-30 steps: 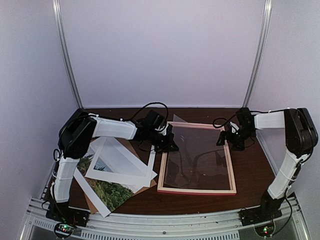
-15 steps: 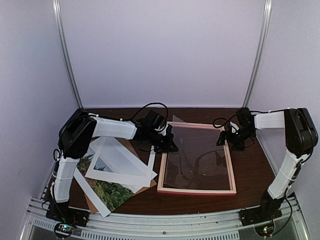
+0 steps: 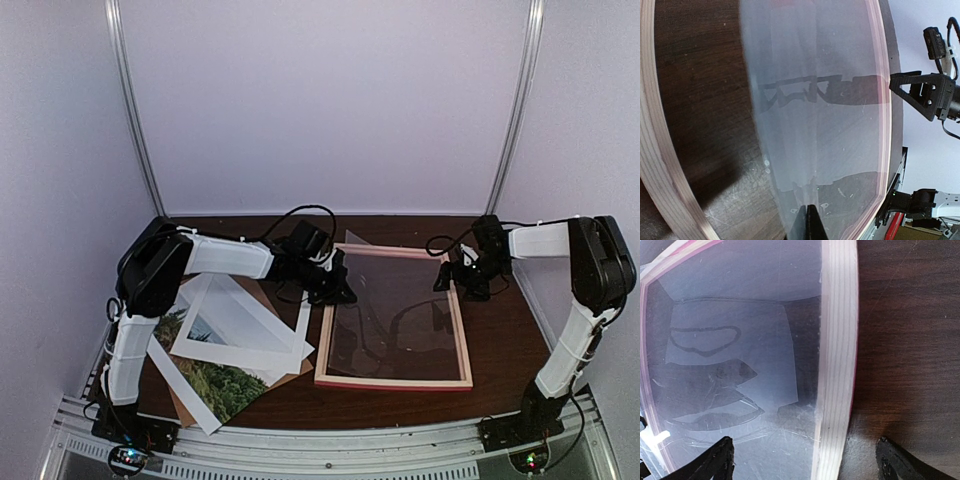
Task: Put the photo into the frame
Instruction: Place the glass panel in the frame body.
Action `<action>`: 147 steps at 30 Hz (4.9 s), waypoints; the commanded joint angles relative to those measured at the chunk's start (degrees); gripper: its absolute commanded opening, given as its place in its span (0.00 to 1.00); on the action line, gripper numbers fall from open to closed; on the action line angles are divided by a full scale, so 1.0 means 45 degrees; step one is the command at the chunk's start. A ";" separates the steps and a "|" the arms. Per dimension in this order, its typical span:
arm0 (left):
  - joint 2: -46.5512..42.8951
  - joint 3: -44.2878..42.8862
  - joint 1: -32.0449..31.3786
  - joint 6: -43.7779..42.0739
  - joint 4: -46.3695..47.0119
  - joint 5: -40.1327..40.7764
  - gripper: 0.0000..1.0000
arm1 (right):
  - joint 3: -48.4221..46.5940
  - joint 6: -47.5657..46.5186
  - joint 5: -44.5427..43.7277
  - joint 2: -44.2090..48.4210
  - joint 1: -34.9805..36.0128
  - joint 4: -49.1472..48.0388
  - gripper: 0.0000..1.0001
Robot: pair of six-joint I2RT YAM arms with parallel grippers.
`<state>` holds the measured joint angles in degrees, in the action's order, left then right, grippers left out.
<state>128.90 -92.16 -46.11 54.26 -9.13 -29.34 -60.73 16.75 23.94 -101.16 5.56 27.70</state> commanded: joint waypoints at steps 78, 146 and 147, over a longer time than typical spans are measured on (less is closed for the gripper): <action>-0.0612 0.0268 -0.0191 -0.0215 0.0299 -0.0366 0.00 | 0.0289 0.0520 -0.0461 0.1146 0.0069 -0.0236 0.97; -0.1116 0.0259 -0.0321 -0.1245 -0.1199 0.0915 0.55 | -0.0714 0.0083 0.1046 -0.1240 0.3388 -0.0667 0.95; -0.1161 0.0279 -0.0320 -0.1270 -0.1295 0.0991 0.55 | -0.0705 0.0080 0.1034 -0.1221 0.3382 -0.0668 0.95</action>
<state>127.37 -91.57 -47.31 50.57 -14.11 -26.98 -65.23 16.88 28.60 -105.89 20.62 24.99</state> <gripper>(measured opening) 0.540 0.951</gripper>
